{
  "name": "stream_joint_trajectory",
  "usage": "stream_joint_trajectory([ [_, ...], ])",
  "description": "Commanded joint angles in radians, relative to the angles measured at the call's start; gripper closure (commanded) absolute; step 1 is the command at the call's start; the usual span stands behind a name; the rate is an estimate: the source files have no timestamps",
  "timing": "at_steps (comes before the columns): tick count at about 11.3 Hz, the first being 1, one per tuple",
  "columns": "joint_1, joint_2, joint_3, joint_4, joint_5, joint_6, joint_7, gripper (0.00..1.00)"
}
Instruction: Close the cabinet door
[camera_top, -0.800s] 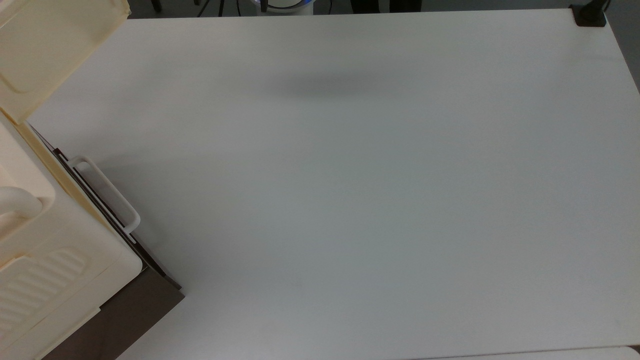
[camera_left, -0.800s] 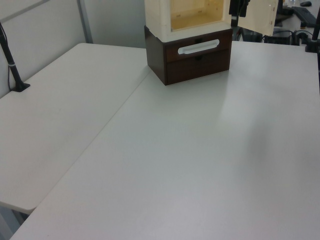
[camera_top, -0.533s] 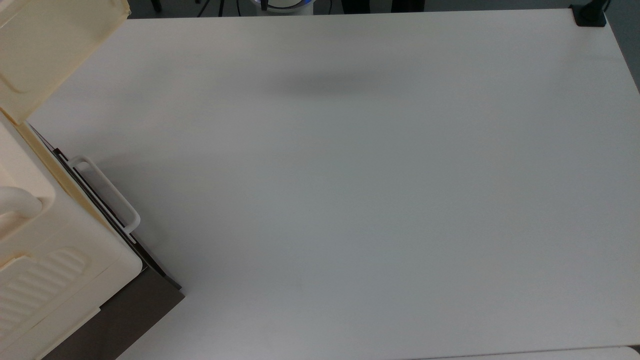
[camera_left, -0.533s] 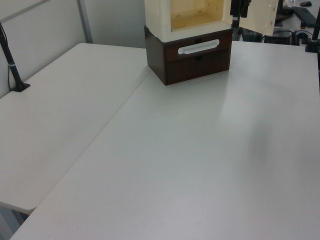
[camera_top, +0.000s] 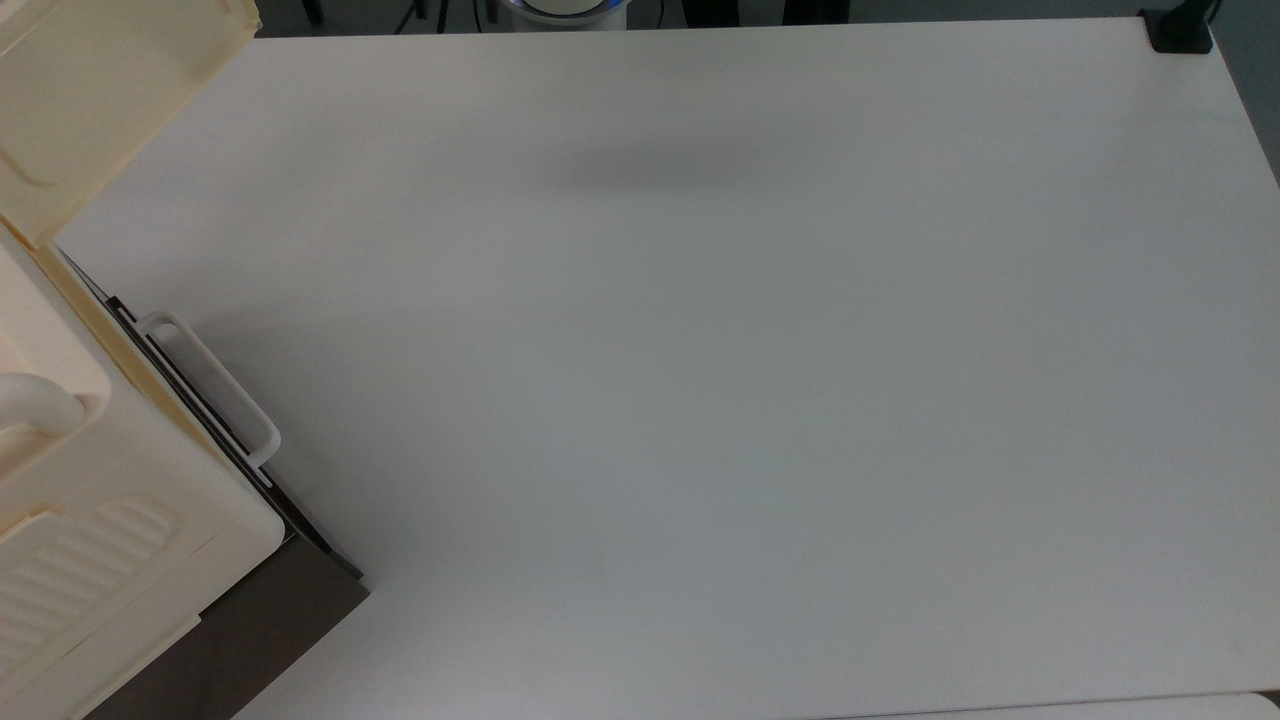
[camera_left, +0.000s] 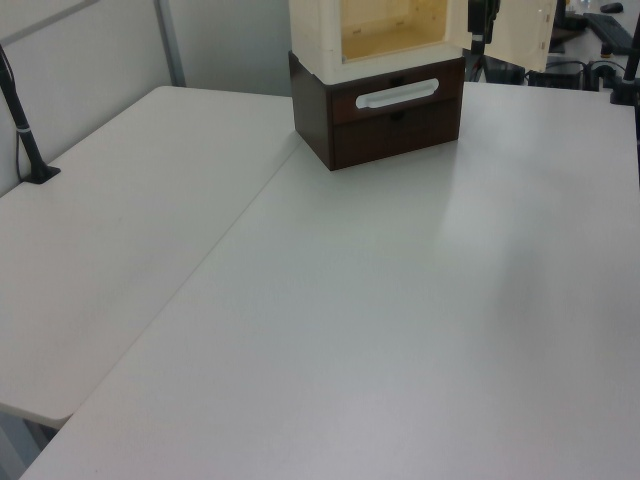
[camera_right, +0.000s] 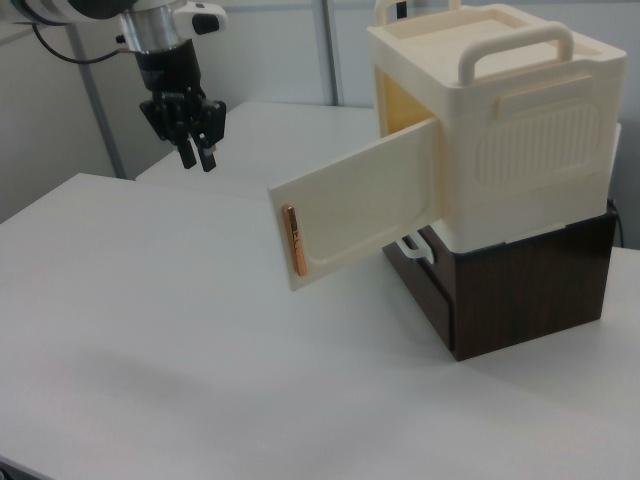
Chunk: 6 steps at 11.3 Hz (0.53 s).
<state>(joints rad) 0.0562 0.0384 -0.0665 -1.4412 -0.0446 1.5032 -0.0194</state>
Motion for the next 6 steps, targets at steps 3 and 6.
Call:
stream_joint_trajectory([
  [3,-0.005,-0.028,-0.021,0.033,0.008,-0.009,-0.034,1.0],
  [6,-0.087,-0.037,-0.096,0.088,0.046,-0.005,-0.05,1.0],
])
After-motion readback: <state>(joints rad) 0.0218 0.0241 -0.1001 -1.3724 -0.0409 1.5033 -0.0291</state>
